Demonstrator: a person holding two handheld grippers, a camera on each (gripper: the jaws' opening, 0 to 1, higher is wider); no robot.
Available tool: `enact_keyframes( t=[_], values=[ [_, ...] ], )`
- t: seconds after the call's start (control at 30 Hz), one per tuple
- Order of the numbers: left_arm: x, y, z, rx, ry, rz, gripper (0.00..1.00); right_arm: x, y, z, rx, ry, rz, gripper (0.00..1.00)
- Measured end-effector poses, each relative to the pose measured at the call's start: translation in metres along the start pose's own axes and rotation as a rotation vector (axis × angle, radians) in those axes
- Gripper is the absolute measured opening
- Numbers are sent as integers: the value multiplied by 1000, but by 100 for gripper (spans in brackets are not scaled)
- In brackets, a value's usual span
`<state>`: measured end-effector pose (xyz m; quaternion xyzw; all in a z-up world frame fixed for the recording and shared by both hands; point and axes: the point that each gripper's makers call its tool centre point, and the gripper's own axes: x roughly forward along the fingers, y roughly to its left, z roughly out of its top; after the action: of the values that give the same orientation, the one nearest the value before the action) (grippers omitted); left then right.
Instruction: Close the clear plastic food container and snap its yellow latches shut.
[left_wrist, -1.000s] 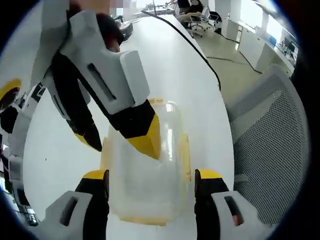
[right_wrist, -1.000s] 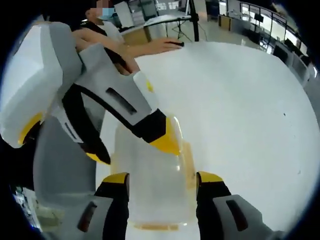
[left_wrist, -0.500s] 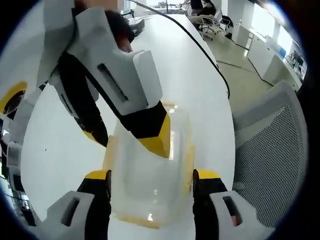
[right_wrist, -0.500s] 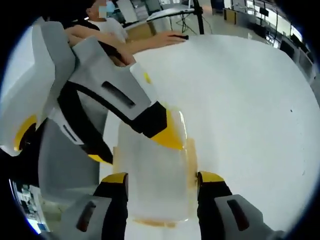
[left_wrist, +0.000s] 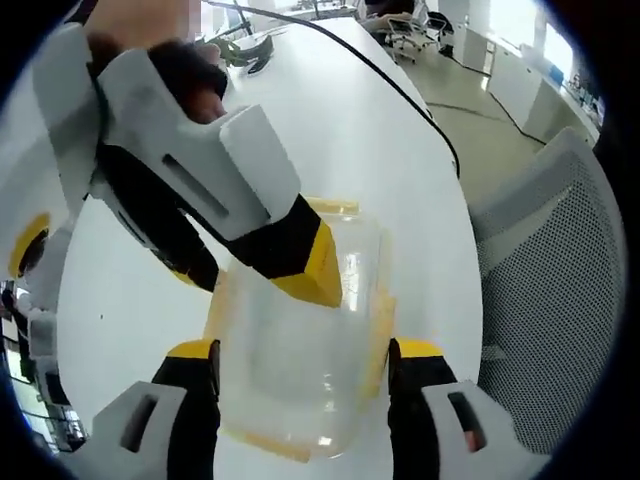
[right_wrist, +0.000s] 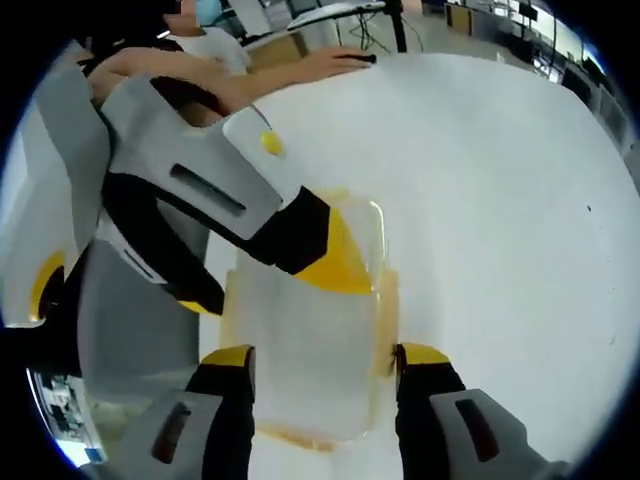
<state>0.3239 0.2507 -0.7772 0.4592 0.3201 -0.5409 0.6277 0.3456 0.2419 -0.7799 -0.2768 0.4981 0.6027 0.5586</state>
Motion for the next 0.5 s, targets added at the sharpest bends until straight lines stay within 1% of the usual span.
enact_keyframes(
  t=[0.13,0.2,0.37,0.5],
  values=[
    [1,-1,0,5,4,19,68,1,-1,1,15,-11,-1,55],
    [1,0,-1,20,6,22,68,1,-1,1,15,-9,-2,55],
    [1,0,-1,23,10,20,67,1,-2,2,22,6,-3,54],
    [0,-4,1,62,5,16,63,1,-3,2,33,6,-9,53]
  ],
)
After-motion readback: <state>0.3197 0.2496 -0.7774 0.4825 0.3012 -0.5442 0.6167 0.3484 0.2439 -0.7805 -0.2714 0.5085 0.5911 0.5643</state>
